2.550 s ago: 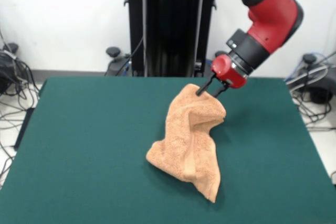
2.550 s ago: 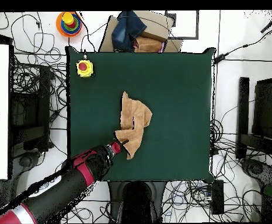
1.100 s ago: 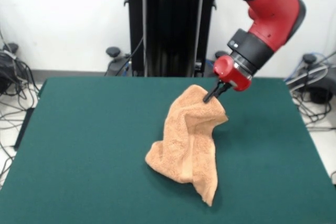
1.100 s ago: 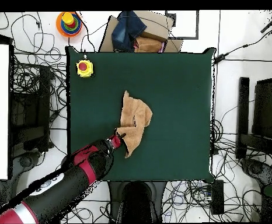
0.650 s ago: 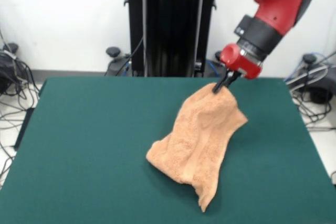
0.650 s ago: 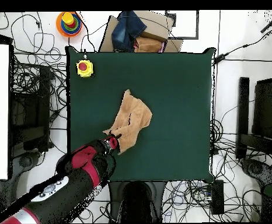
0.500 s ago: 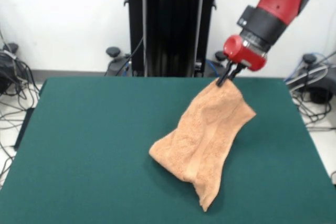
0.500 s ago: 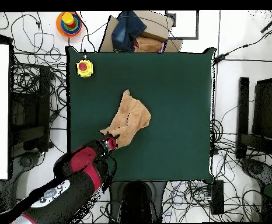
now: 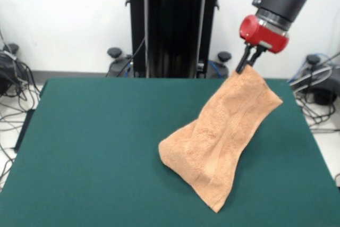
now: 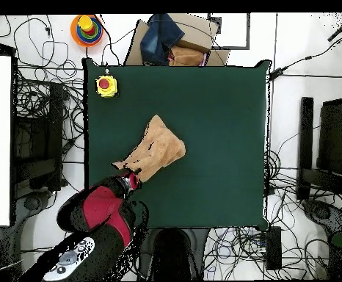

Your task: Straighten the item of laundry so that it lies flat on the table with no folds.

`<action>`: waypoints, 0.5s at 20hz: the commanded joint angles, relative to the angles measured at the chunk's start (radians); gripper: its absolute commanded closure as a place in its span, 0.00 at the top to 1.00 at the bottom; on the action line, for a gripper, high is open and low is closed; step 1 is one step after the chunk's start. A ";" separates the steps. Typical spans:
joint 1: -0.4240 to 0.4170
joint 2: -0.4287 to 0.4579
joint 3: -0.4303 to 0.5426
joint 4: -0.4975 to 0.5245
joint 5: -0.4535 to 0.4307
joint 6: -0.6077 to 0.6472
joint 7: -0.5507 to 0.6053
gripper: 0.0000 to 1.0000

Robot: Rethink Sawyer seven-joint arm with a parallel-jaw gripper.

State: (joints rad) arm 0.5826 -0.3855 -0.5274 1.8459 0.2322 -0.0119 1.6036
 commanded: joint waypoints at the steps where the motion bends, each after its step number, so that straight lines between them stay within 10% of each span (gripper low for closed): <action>1: -0.060 -0.050 0.199 0.061 -0.059 0.027 0.153 0.00; 10: -0.120 -0.086 0.272 0.073 -0.102 0.021 0.157 0.00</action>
State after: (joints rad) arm 0.4964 -0.4434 -0.4126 1.8469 0.1700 -0.0119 1.6036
